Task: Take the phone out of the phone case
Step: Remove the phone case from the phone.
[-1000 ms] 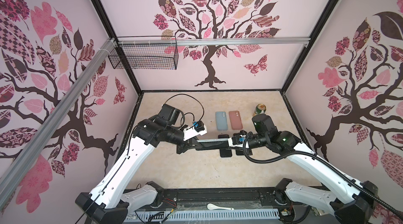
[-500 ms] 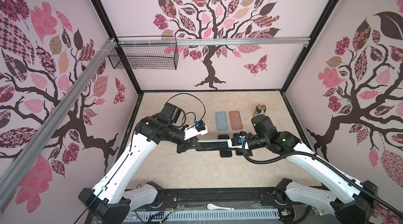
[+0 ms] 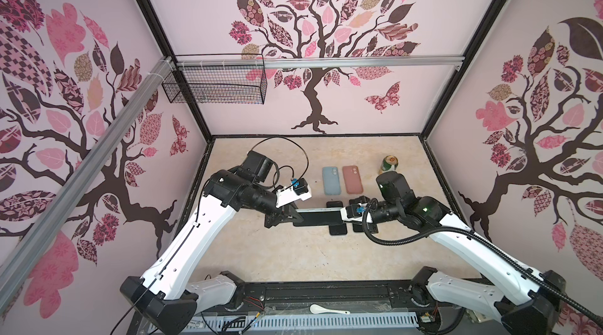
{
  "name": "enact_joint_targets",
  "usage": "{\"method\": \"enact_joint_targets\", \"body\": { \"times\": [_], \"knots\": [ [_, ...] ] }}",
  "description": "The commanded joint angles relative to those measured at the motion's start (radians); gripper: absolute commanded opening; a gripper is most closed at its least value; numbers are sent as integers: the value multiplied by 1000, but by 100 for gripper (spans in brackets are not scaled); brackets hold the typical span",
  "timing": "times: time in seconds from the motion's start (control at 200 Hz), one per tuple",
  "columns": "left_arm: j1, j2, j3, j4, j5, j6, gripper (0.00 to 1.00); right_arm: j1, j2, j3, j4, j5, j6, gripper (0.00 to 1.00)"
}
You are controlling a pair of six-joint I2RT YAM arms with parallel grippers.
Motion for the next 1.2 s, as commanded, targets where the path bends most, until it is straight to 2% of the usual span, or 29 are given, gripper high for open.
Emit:
{"method": "enact_joint_targets", "body": {
  "times": [0.0, 0.05, 0.16, 0.235, 0.305, 0.54, 0.745, 0.91, 1.02, 1.1, 1.195],
  "knots": [
    [-21, 15, 39, -3, 82, 27, 0, 22, -19, 52, 71, -38, -14, 0],
    [-21, 13, 40, 1, 78, 26, 0, 21, -25, 50, 72, -29, -13, 0],
    [-21, -14, 29, 43, 46, -1, 0, 21, -40, 43, 39, -10, -25, 25],
    [-22, -39, 17, 72, 35, -14, 0, 22, -53, 27, 43, -18, -18, 35],
    [-22, -49, 13, 85, 33, -19, 0, 22, -61, 16, 57, -45, -6, 40],
    [-21, -37, 17, 77, 29, -22, 0, 22, -55, 30, 49, -75, -1, 39],
    [-21, -49, 16, 94, 29, -31, 0, 22, -45, 44, 21, -82, -5, 27],
    [-21, -44, 23, 89, 29, -30, 0, 23, -37, 46, 5, -67, -10, 23],
    [-21, -40, 28, 85, 27, -27, 0, 25, -33, 50, 2, -65, -12, 23],
    [-21, -39, 33, 82, 24, -23, 0, 26, -27, 53, -4, -58, -16, 30],
    [-20, -37, 35, 80, 18, -22, 0, 28, -24, 57, -8, -55, -20, 32]
  ]
}}
